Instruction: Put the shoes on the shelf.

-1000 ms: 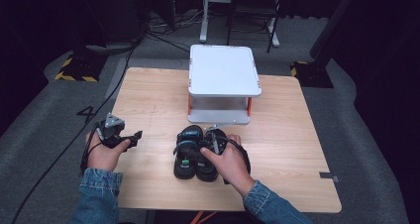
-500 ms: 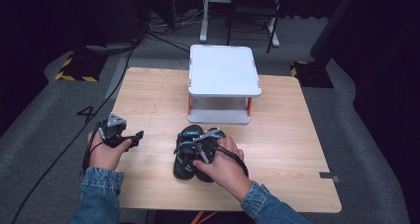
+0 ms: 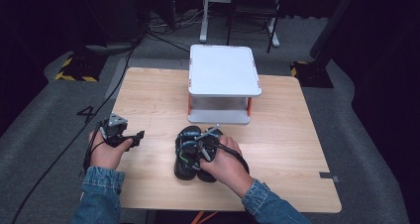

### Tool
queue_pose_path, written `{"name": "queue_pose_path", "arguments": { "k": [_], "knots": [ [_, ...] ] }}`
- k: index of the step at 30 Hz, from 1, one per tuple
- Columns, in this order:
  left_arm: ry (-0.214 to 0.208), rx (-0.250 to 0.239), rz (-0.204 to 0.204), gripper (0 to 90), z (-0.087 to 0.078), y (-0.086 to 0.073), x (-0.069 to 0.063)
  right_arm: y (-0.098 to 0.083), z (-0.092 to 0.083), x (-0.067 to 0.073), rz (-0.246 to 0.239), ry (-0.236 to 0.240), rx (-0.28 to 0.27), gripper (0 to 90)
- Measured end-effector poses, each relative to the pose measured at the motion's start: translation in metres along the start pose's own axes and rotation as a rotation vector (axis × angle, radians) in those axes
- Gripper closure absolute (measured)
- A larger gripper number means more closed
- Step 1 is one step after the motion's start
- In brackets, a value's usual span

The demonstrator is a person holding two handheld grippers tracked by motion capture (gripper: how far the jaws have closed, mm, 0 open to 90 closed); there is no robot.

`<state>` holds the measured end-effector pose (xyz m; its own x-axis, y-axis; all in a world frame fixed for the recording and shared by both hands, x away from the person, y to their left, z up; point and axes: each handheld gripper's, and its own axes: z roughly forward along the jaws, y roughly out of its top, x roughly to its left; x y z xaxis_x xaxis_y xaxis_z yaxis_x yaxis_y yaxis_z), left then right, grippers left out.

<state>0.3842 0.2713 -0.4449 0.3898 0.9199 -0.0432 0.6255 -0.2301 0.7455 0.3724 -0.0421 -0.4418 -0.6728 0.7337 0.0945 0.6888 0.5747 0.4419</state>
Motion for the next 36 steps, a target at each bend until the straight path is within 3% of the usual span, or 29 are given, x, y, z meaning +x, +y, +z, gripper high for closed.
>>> {"name": "queue_pose_path", "arguments": {
  "k": [3,9,11,13,18,21,22,23,24,25,26,27,28,32,36],
  "knots": [
    [-0.002,-0.001,-0.005,27.3,0.000,0.000,0.001,0.001,-0.003,-0.007,0.061,0.042,0.024,80.0],
    [0.001,-0.002,0.001,27.4,0.001,-0.001,0.002,0.000,-0.009,-0.015,0.051,0.046,0.010,82.7],
    [-0.001,-0.005,-0.004,27.4,0.001,-0.001,0.001,0.001,-0.013,-0.019,0.064,0.083,-0.008,82.8],
    [0.001,-0.006,-0.005,27.4,0.000,-0.001,0.001,0.003,-0.018,-0.021,0.063,0.081,-0.036,82.8],
    [0.003,-0.008,-0.007,27.5,0.000,-0.001,0.002,0.015,-0.033,-0.036,0.066,0.039,-0.097,82.7],
    [0.001,-0.008,-0.006,27.5,0.001,0.000,0.002,0.024,-0.039,-0.050,0.078,0.006,-0.120,82.6],
    [-0.001,-0.008,-0.007,27.5,0.001,0.000,0.001,0.032,-0.039,-0.062,0.090,-0.012,-0.129,82.6],
    [-0.001,-0.010,-0.007,27.5,0.002,0.001,0.001,0.032,-0.039,-0.062,0.090,-0.012,-0.129,82.6],
    [-0.006,-0.004,-0.001,27.5,0.003,0.001,0.001,0.039,-0.037,-0.076,0.109,-0.031,-0.140,82.6],
    [-0.006,-0.004,-0.001,27.5,0.003,0.001,0.001,0.039,-0.037,-0.076,0.109,-0.031,-0.140,82.6],
    [-0.009,-0.003,-0.002,27.5,0.005,0.001,0.001,0.047,-0.033,-0.089,0.125,-0.060,-0.153,82.6],
    [-0.009,-0.003,-0.002,27.5,0.005,0.001,0.001,0.047,-0.033,-0.089,0.125,-0.060,-0.153,82.6],
    [-0.010,-0.002,0.001,27.5,0.005,0.001,0.002,0.054,-0.028,-0.102,0.132,-0.098,-0.167,82.6],
    [-0.012,-0.001,-0.005,27.5,0.006,0.001,0.003,0.062,-0.019,-0.118,0.152,-0.152,-0.177,82.5],
    [-0.014,0.007,0.002,27.7,0.009,-0.001,0.004,0.065,-0.007,-0.129,0.204,-0.195,-0.201,82.5]
  ]
}}
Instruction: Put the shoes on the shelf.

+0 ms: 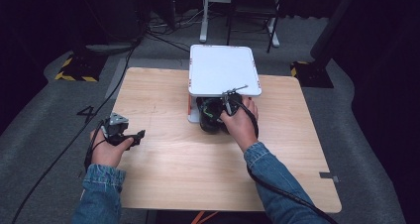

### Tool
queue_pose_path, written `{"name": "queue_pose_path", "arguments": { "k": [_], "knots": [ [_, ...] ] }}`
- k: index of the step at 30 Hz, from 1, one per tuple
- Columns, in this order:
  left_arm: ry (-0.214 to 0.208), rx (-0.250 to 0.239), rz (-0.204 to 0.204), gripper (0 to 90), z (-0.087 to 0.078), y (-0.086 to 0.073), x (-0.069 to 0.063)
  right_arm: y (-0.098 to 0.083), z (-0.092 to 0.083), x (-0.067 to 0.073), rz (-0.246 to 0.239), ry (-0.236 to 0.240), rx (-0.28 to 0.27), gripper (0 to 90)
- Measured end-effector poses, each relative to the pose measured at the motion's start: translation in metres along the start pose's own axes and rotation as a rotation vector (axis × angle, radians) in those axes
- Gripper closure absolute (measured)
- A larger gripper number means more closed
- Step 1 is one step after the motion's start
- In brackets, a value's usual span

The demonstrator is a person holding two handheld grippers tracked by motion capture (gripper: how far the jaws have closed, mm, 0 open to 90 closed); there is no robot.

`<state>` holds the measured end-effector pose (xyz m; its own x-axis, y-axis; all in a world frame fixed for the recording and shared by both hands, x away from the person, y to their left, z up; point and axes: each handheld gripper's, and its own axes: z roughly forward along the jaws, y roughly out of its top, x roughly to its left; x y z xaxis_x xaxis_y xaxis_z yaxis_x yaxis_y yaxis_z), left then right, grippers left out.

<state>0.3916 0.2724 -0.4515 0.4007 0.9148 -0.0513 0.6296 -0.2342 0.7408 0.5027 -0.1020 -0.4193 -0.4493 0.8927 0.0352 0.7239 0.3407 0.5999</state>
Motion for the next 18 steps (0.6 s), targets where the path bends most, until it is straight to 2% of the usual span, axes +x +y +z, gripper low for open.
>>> {"name": "queue_pose_path", "arguments": {
  "k": [6,9,11,13,14,17,18],
  "knots": [
    [-0.004,0.003,-0.003,27.7,0.001,0.000,-0.001,-0.004,0.013,0.002,0.027,-0.029,-0.037,82.4],
    [-0.003,-0.001,0.001,27.7,0.000,0.000,-0.001,-0.006,0.016,0.005,0.003,-0.055,-0.059,80.2],
    [-0.002,-0.003,0.002,27.7,0.001,0.000,-0.001,-0.008,0.018,0.006,-0.010,-0.067,-0.109,73.3],
    [0.000,0.000,0.001,27.6,0.001,0.001,-0.002,-0.009,0.021,0.006,-0.037,-0.100,-0.216,66.7],
    [-0.001,0.002,0.004,27.6,0.001,0.001,-0.003,-0.009,0.021,0.006,-0.026,-0.087,-0.210,62.5],
    [-0.008,0.004,0.008,27.6,0.002,0.001,-0.004,-0.008,0.021,0.006,-0.046,-0.118,-0.253,49.3],
    [-0.007,0.003,0.008,27.6,0.002,0.001,-0.004,-0.009,0.022,0.004,-0.055,-0.121,-0.295,44.9]
  ]
}}
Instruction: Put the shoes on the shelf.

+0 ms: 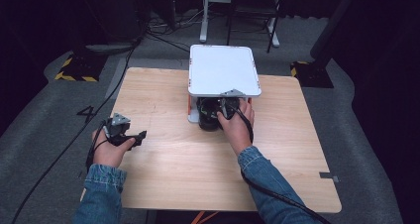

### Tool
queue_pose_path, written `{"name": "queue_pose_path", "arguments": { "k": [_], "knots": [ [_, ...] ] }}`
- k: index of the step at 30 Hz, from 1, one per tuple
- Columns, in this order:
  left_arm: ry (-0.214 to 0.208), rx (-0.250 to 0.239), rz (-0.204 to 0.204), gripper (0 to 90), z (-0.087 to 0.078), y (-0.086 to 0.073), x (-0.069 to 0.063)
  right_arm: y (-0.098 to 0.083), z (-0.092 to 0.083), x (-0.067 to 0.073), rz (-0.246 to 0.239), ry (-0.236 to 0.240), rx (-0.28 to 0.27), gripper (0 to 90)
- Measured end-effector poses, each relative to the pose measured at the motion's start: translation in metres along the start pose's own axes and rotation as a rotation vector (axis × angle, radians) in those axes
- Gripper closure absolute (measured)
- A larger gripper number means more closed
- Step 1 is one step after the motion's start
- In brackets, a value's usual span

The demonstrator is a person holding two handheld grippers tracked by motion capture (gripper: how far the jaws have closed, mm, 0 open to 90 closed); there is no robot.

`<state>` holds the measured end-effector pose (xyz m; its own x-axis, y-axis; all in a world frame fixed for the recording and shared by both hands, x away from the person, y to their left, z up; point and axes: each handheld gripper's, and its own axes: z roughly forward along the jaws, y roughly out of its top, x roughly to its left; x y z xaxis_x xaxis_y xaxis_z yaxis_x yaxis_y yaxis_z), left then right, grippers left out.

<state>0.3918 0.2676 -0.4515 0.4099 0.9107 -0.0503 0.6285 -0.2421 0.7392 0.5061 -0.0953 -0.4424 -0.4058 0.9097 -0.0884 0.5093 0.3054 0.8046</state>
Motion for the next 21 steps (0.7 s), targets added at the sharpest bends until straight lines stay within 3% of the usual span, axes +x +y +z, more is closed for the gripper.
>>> {"name": "queue_pose_path", "arguments": {
  "k": [9,12,15,19,21],
  "knots": [
    [-0.010,-0.003,0.016,27.6,0.002,0.004,-0.004,-0.003,-0.016,-0.007,0.009,0.057,-0.065,40.7],
    [-0.016,-0.009,0.022,27.5,0.003,0.007,-0.007,-0.001,-0.034,-0.006,-0.017,0.072,-0.121,39.9],
    [-0.028,-0.011,0.027,27.5,0.003,0.009,-0.010,0.000,-0.048,-0.005,-0.032,0.099,-0.129,38.9],
    [-0.035,-0.018,0.044,27.5,0.001,0.014,-0.016,-0.001,-0.068,-0.004,-0.042,0.192,-0.150,36.9],
    [-0.051,-0.022,0.061,27.4,-0.001,0.017,-0.021,-0.002,-0.078,-0.005,-0.049,0.216,-0.159,36.8]
  ]
}}
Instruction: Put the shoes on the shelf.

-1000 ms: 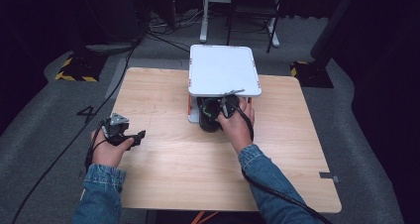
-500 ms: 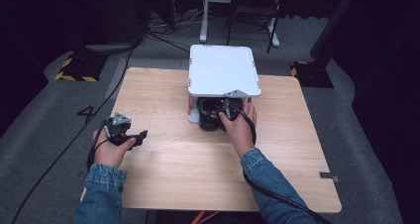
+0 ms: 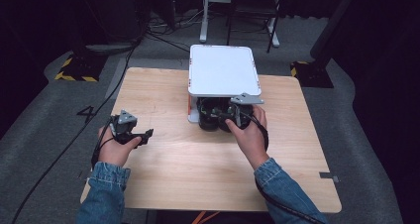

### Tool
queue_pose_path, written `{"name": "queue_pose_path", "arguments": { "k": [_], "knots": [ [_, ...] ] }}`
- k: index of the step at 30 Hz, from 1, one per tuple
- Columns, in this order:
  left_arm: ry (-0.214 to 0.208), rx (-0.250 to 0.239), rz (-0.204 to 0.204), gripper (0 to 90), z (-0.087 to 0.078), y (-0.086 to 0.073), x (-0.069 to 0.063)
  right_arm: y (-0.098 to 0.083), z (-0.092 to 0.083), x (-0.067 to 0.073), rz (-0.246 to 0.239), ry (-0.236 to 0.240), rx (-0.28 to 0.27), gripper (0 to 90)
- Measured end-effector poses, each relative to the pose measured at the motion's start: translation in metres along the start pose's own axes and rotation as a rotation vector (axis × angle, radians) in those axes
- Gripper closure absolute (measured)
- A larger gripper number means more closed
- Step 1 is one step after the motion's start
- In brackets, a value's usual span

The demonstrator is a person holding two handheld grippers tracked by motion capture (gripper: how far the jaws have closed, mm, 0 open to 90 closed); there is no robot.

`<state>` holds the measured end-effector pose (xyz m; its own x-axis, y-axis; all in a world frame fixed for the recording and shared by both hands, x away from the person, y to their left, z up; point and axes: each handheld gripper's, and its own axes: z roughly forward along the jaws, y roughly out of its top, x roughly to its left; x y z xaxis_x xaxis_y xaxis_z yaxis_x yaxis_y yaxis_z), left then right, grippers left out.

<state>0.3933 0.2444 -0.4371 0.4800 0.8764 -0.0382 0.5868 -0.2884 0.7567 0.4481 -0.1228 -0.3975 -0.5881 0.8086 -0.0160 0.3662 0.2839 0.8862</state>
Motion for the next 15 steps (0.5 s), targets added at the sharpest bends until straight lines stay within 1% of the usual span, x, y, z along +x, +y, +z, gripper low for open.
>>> {"name": "queue_pose_path", "arguments": {
  "k": [2,3,4,6,7,9,10,13,15],
  "knots": [
    [-0.011,-0.008,0.018,27.4,-0.001,0.004,-0.006,0.000,-0.010,0.001,-0.014,0.027,-0.009,36.1],
    [-0.038,-0.013,0.027,27.4,-0.003,0.007,-0.012,0.000,-0.019,0.001,-0.039,0.039,-0.006,33.1],
    [-0.038,-0.013,0.027,27.3,-0.003,0.007,-0.012,0.000,-0.019,0.001,-0.039,0.039,-0.006,33.1],
    [-0.061,-0.014,0.044,27.4,-0.005,0.011,-0.018,-0.002,-0.028,0.000,-0.024,0.048,0.010,31.5],
    [-0.067,-0.015,0.054,27.4,-0.006,0.012,-0.020,-0.004,-0.032,0.000,-0.033,0.054,0.020,31.5],
    [-0.083,-0.015,0.073,27.3,-0.007,0.015,-0.026,-0.011,-0.042,-0.001,-0.064,0.073,0.038,31.6],
    [-0.090,-0.014,0.083,27.3,-0.008,0.017,-0.029,-0.011,-0.042,-0.001,-0.064,0.073,0.038,31.6],
    [-0.133,-0.010,0.099,27.4,-0.006,0.019,-0.039,-0.020,-0.050,-0.002,-0.066,0.100,0.044,31.5],
    [-0.158,-0.002,0.117,27.4,-0.004,0.021,-0.045,-0.030,-0.057,-0.004,-0.063,0.107,0.051,31.7]
  ]
}}
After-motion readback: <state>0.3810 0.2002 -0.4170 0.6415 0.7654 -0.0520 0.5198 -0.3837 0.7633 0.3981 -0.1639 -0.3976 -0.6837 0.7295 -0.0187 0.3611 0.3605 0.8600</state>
